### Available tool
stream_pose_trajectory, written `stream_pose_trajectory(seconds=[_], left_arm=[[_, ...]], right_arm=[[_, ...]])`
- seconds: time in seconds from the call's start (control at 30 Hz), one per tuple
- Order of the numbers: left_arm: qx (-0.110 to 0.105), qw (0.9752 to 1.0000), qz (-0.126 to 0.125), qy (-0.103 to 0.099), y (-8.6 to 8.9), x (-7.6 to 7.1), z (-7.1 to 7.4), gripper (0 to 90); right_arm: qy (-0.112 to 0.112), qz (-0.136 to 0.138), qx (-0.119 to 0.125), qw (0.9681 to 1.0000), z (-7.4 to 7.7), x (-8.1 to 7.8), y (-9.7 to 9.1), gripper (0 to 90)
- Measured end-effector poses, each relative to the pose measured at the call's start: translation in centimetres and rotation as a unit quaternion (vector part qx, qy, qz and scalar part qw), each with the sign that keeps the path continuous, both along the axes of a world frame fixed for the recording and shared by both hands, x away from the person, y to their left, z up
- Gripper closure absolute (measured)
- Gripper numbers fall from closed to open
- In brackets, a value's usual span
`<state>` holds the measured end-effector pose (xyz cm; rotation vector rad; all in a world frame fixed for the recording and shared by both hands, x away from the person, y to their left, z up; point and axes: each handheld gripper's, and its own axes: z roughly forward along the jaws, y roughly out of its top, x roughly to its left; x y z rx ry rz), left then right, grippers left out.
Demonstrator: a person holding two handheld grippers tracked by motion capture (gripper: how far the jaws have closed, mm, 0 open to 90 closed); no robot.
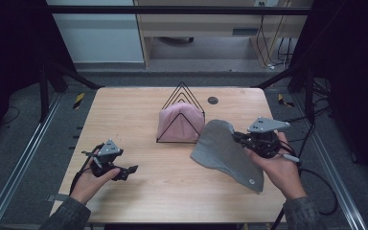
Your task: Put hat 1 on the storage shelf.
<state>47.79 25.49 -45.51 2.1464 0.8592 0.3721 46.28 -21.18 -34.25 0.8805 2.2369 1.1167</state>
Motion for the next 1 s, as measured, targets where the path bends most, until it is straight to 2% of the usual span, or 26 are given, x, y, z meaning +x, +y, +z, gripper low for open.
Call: stream_pose_trajectory(seconds=[0.03,0.23,0.37,0.47,0.63,0.7,0.73,0.9,1.0], left_arm=[[0.009,0.9999,-0.005,-0.004,0.0,-0.2,0.2,9.3],[-0.003,0.9999,-0.011,-0.009,-0.1,-0.5,1.0,9.7],[-0.011,0.9997,-0.019,-0.009,-0.3,-0.5,1.5,9.8],[-0.005,0.9997,-0.022,-0.013,-0.5,-0.4,1.9,9.9],[0.013,0.9992,-0.029,-0.025,-1.1,0.1,3.4,9.9],[0.006,0.9989,-0.039,-0.026,-1.5,0.4,4.6,9.8],[0.006,0.9989,-0.039,-0.026,-1.5,0.4,4.6,9.8],[-0.007,0.9985,-0.047,-0.028,-1.8,1.0,6.3,9.7],[-0.002,0.9977,-0.055,-0.039,-2.1,0.9,7.7,9.8]], right_arm=[[-0.006,0.01,-0.004,0.9999,0.4,-0.3,0.8,86.0],[-0.024,0.036,-0.003,0.9991,1.9,-1.0,2.5,86.0],[-0.032,0.058,-0.007,0.9978,3.2,-0.9,4.0,86.0],[-0.032,0.064,0.001,0.9974,3.5,-0.7,4.5,86.1],[-0.04,0.084,-0.005,0.9956,4.5,-0.6,6.3,86.1],[-0.043,0.094,-0.003,0.9946,5.1,-0.4,7.3,86.1],[-0.045,0.097,-0.003,0.9943,5.3,-0.4,7.7,86.1],[-0.05,0.106,-0.009,0.993,6.0,-0.1,9.0,86.1],[-0.054,0.115,-0.004,0.9919,6.6,-0.1,9.8,86.1]])
